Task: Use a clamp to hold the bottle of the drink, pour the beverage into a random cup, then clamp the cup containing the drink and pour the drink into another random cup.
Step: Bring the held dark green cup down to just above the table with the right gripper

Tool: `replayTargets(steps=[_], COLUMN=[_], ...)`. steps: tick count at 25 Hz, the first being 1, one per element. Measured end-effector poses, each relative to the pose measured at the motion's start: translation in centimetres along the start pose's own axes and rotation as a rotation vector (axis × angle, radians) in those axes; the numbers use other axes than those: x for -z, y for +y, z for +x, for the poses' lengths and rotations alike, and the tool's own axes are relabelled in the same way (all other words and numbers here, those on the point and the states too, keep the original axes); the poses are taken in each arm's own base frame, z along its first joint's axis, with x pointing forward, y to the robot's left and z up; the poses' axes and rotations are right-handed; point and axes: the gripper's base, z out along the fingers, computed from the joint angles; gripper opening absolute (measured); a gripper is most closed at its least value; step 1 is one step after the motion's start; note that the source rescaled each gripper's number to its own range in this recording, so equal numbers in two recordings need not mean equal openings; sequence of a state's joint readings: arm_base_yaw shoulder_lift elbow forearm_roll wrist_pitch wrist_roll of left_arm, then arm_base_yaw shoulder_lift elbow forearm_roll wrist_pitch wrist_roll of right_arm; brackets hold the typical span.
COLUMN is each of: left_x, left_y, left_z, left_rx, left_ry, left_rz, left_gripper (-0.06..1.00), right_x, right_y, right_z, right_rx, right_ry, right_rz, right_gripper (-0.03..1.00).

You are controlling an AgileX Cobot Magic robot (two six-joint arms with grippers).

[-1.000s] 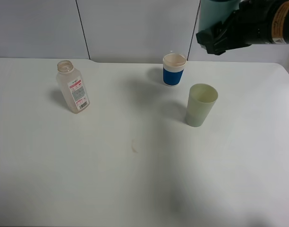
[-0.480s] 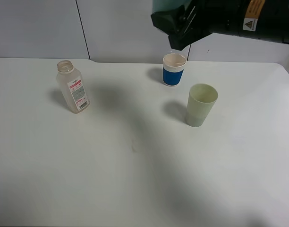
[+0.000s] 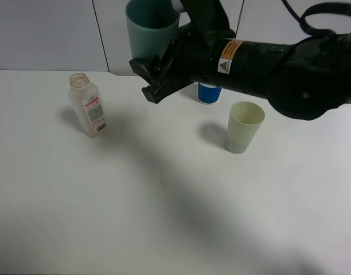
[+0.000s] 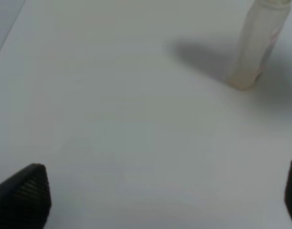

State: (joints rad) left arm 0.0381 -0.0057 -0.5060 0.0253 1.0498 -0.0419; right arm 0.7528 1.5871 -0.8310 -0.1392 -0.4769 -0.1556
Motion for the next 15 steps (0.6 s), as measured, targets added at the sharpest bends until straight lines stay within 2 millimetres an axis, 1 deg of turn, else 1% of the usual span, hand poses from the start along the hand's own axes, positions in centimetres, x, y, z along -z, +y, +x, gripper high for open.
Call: replayTargets(steps=[8, 12, 15], left_x=[0.0, 0.0, 0.0], left_y=[0.0, 0.0, 0.0], left_z=[0.0, 0.0, 0.0], left_rx=[0.000, 0.000, 0.000], left_ry=[0.000, 0.000, 0.000], left_rz=[0.000, 0.000, 0.000], left_gripper=[1.00, 1.00, 1.00], right_x=[-2.6, -3.6, -4.3], right_y=[1.4, 2.1, 2.5], right_z=[4.2, 6.0, 7.2], right_rx=[0.046, 0.054, 0.029], right_ry=[0.077, 0.075, 0.074], right_rz=[-0.068, -0.094, -0.101], right_gripper=[0.00, 0.00, 0.00])
